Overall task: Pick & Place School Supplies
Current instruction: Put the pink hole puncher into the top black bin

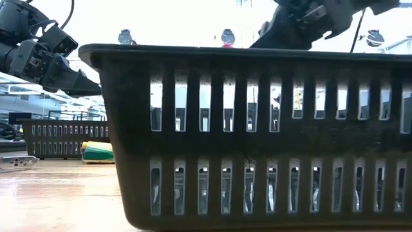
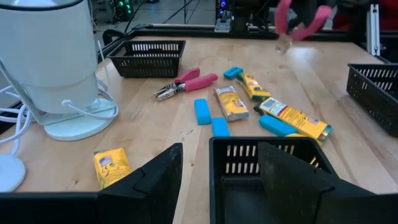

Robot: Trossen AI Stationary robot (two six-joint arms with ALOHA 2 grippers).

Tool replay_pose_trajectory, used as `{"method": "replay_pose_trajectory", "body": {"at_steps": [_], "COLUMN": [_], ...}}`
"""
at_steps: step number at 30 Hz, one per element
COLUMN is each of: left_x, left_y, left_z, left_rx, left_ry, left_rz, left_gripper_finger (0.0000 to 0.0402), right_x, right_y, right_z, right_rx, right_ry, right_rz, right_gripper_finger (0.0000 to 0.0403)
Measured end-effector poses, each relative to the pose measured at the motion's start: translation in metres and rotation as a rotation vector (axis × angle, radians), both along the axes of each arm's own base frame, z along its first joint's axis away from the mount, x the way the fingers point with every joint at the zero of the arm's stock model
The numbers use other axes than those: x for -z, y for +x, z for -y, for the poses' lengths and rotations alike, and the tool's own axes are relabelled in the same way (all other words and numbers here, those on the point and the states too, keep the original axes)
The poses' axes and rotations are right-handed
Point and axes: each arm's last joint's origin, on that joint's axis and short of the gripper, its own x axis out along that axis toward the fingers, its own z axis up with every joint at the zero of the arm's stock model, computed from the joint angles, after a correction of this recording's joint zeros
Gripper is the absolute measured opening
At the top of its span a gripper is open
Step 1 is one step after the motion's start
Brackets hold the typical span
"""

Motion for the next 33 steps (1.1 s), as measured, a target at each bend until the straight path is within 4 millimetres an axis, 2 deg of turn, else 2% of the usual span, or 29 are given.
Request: {"method": "replay_pose_trajectory", "body": {"at_steps": [7, 17, 21, 27, 33], "left_x": [0.001, 0.0, 0.0, 0.0, 0.0], "left_y": [0.0, 0.0, 0.0, 0.0, 0.0], "left_z": [0.0, 0.0, 0.0, 0.0, 0.0], "left_rx": [0.003, 0.006, 0.005, 0.002, -0.001], "left_ry": [-0.002, -0.003, -0.005, -0.016, -0.016], "left_rz": [-0.013, -0.008, -0.007, -0.009, -0.009], "left_gripper_finger": [0.0211, 0.0211, 0.0211, 0.0211, 0.0211], "right_x": [-0.001, 0.001, 0.007, 0.023, 0.032], "right_y": [0.013, 0.016, 0.011, -0.004, -0.017], "right_z": [0.049, 0.105, 0.127, 0.163, 0.186], "right_rx": [0.098, 0.215, 0.274, 0.394, 0.474], "right_ry": [-0.109, -0.222, -0.253, -0.249, -0.221], "right_rz": [-0.004, -0.01, 0.011, -0.048, -0.065], "right_gripper_finger": [0.0028, 0.0028, 0.0028, 0.0028, 0.0028]}}
